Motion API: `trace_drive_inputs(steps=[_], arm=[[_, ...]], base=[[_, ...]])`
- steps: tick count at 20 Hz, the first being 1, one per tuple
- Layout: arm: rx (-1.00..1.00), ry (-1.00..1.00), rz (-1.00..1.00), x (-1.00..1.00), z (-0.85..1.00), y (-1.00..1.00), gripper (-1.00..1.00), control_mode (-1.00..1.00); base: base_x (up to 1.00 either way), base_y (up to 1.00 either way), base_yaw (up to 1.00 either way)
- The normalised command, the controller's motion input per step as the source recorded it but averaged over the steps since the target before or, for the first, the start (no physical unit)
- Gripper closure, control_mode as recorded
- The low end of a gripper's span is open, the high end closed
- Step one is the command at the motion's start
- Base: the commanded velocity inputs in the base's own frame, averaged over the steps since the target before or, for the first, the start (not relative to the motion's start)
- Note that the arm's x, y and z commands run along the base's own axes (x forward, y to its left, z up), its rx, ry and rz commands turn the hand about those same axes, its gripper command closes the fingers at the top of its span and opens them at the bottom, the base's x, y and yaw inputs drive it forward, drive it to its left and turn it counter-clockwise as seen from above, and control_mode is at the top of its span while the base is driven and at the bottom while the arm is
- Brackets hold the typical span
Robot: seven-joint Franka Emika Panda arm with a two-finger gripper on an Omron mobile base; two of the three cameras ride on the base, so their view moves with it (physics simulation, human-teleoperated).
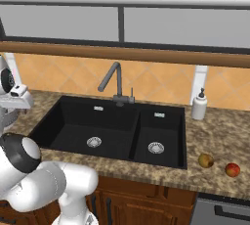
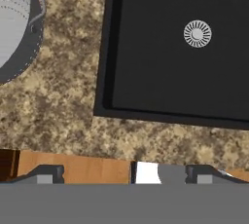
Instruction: Put the colander in the sink, put the apple, pear in the colander, and turn on the sink faucet and pour water over the colander.
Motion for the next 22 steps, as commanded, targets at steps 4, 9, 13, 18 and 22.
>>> trace_drive_inputs(steps=[4,9,13,18,22], arm=[[0.00,0.00,-0.01,0.00,-0.26,0.68,-1.00,-1.00],[0.00,0.00,-0.03,0.01,-0.18,0.60,-1.00,-1.00],[0.00,0.00,-0.04,0.11,-0.16,0.51,-1.00,-1.00],[0.00,0.00,-0.09,0.23,-0.18,0.35,-1.00,-1.00],[0.00,0.00,-0.16,0.30,-0.24,0.17,-1.00,-1.00]], base=[[0.00,0.00,0.00],[0.00,0.00,0.00],[0.00,0.00,0.00],[0.00,0.00,0.00],[0.00,0.00,0.00]])
